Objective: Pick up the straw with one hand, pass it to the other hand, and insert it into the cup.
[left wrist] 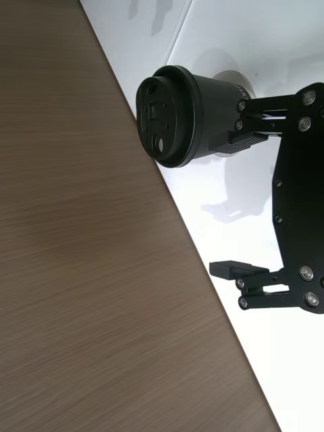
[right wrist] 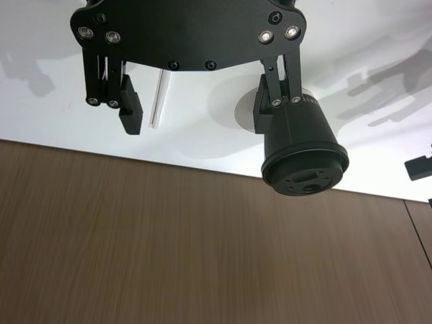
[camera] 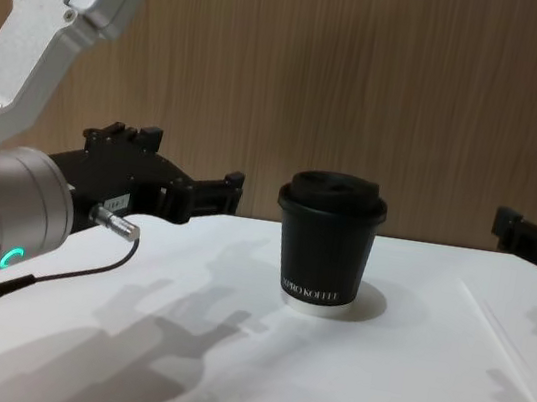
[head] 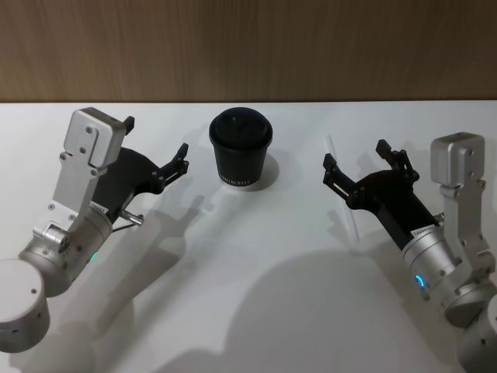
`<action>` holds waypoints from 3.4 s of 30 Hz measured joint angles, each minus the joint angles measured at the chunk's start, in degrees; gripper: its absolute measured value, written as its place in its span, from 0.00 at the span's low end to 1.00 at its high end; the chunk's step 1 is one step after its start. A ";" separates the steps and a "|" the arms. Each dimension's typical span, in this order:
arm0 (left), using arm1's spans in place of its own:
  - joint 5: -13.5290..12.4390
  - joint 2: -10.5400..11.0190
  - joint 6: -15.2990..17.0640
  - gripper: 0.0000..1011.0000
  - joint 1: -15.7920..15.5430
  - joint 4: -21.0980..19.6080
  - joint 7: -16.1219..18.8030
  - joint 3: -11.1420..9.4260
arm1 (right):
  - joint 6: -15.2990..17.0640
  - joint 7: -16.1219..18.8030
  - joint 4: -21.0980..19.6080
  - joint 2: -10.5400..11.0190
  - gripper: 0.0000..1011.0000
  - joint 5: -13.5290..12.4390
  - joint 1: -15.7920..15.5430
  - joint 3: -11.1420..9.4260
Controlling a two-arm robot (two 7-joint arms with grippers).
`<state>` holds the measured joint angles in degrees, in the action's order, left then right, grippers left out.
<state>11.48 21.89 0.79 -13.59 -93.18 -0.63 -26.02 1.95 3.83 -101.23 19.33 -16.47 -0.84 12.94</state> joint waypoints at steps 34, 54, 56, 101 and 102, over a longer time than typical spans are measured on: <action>0.00 0.00 0.00 0.99 0.00 0.00 0.00 0.00 | 2.85 1.71 3.34 -0.72 0.99 -0.96 2.09 0.23; 0.00 0.00 0.00 0.99 0.00 0.00 0.00 0.00 | 7.82 -0.48 5.97 -1.17 0.99 3.22 4.20 1.92; 0.00 0.00 0.00 0.99 0.00 0.00 0.00 0.00 | 8.37 -0.78 6.02 -1.06 0.99 4.02 4.34 2.18; 0.00 0.00 0.00 0.99 0.00 0.00 0.00 0.00 | 14.07 -1.20 8.35 -3.34 0.99 6.11 4.73 0.85; 0.00 0.00 0.00 0.99 0.00 0.00 0.00 0.00 | 14.08 -1.16 8.41 -3.39 0.99 6.13 4.75 0.84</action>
<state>11.48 21.89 0.80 -13.59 -93.18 -0.63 -26.03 16.02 2.67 -92.82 15.95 -10.34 3.91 13.78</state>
